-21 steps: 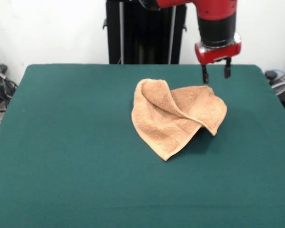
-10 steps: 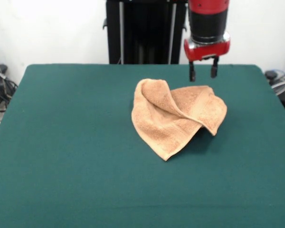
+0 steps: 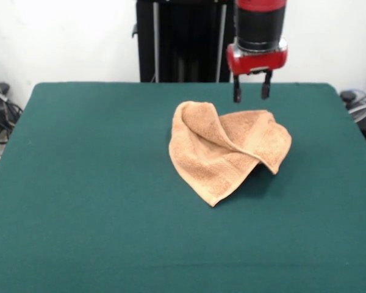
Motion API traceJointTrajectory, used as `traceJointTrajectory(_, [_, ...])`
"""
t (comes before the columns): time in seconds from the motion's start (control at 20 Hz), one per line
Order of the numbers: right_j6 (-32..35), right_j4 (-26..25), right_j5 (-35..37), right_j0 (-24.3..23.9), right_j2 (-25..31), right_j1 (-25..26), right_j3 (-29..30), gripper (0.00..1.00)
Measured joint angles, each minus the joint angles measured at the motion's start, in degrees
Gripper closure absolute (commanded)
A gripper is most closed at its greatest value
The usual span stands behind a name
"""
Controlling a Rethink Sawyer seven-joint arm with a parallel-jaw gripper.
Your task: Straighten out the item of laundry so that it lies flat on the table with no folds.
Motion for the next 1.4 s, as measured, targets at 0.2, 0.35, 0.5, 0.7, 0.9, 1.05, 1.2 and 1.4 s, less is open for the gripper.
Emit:
traceJointTrajectory(0.2, [0.0, 0.0, 0.0, 0.0, -0.5, -0.3, 0.0, 0.0])
traceJointTrajectory(0.35, [0.0, 0.0, 0.0, 0.1, -0.7, -0.4, 0.0, 0.0])
traceJointTrajectory(0.5, [0.0, 0.0, 0.0, 1.0, -0.8, -0.5, -0.4, 0.0])
traceJointTrajectory(0.7, [0.0, 0.3, 0.0, 2.7, -0.8, -0.6, -1.1, 0.0])
traceJointTrajectory(0.9, [0.0, 0.7, 0.0, 4.3, -0.8, -0.6, -1.8, 0.0])
traceJointTrajectory(1.05, [0.0, 1.0, 0.0, 4.9, -0.8, -0.6, -2.2, 0.0])
traceJointTrajectory(1.2, [0.0, 1.7, 0.0, 5.5, -0.8, -0.5, -3.1, 0.0])
traceJointTrajectory(1.4, [0.0, 2.1, 0.0, 5.7, -0.8, -0.4, -3.9, 0.0])
